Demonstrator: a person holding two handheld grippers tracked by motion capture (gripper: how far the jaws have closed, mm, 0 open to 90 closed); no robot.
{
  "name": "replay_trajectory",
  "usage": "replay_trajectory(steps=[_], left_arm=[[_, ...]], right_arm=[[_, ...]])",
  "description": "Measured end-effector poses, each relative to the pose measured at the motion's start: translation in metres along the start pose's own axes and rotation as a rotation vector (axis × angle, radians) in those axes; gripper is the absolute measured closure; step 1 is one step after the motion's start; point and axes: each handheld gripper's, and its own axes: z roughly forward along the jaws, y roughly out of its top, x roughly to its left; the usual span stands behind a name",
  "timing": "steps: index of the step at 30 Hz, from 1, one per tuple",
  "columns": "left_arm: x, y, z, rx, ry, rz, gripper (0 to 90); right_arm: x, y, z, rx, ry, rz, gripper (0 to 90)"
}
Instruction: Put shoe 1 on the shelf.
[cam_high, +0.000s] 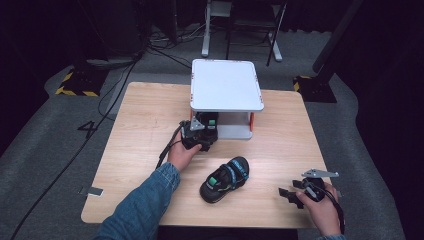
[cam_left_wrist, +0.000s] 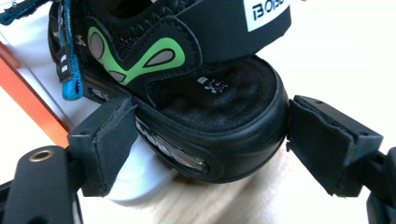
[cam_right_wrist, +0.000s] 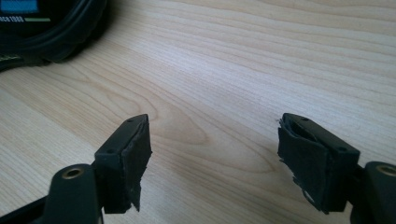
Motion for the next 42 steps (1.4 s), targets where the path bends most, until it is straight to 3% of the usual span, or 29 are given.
replay_trajectory(steps=[2,5,7,9,10,11,15,16,18,19,21,22,26,30,33,39,42], left_arm=[[-0.003,0.001,-0.002,0.009,0.008,-0.007,19.7],[-0.009,0.002,-0.015,0.018,0.025,-0.023,31.3],[-0.015,0.001,-0.028,0.008,0.021,-0.031,31.1],[-0.024,-0.001,-0.041,0.011,-0.009,-0.032,45.8],[-0.029,-0.002,-0.044,0.019,-0.031,-0.02,58.9],[-0.036,-0.003,-0.041,0.052,-0.064,-0.02,61.6],[-0.036,-0.005,-0.026,0.038,-0.064,-0.018,66.9],[-0.032,-0.006,-0.021,0.019,-0.053,-0.031,67.2],[-0.023,-0.007,-0.016,-0.014,-0.086,-0.094,73.6],[-0.021,-0.007,-0.014,-0.025,-0.062,-0.092,68.3],[-0.018,-0.007,-0.01,-0.031,0.035,-0.038,63.7],[-0.015,-0.008,-0.008,-0.034,0.057,-0.034,58.5],[-0.008,-0.003,0.002,-0.046,0.041,-0.068,54.6],[-0.013,0.007,0.015,-0.071,-0.002,-0.05,52.2],[-0.019,0.012,0.021,-0.063,0.0,-0.026,51.8],[-0.018,0.01,0.016,-0.058,0.012,-0.012,44.0],[-0.019,0.011,0.004,-0.073,0.002,-0.012,42.3]], right_arm=[[0.0,0.0,0.0,0.0,0.002,0.004,26.0],[0.0,0.001,-0.001,0.001,0.006,0.006,26.1],[0.0,0.003,-0.001,-0.003,0.007,-0.007,26.0],[0.001,0.006,0.001,-0.005,0.015,-0.013,26.0],[0.004,0.008,0.004,0.002,0.021,-0.021,26.0],[0.004,0.009,0.006,0.0,0.024,-0.03,26.1],[0.01,0.012,0.01,0.004,0.058,-0.029,26.0],[0.011,0.013,0.01,0.005,0.072,-0.031,26.0],[0.013,0.013,0.01,0.001,0.08,-0.033,26.1],[0.013,0.012,0.009,0.003,0.074,-0.036,26.0],[0.012,0.011,0.008,0.001,0.067,-0.031,26.0],[0.01,0.009,0.007,0.003,0.061,-0.026,26.1],[0.006,0.002,0.006,0.009,0.041,0.0,26.1],[0.006,-0.004,0.004,0.013,0.031,0.004,26.1],[0.005,-0.007,0.0,0.012,0.021,0.019,26.1],[0.004,-0.007,-0.004,-0.004,0.018,0.027,26.1],[0.006,-0.002,-0.002,-0.009,0.033,0.011,26.1]])
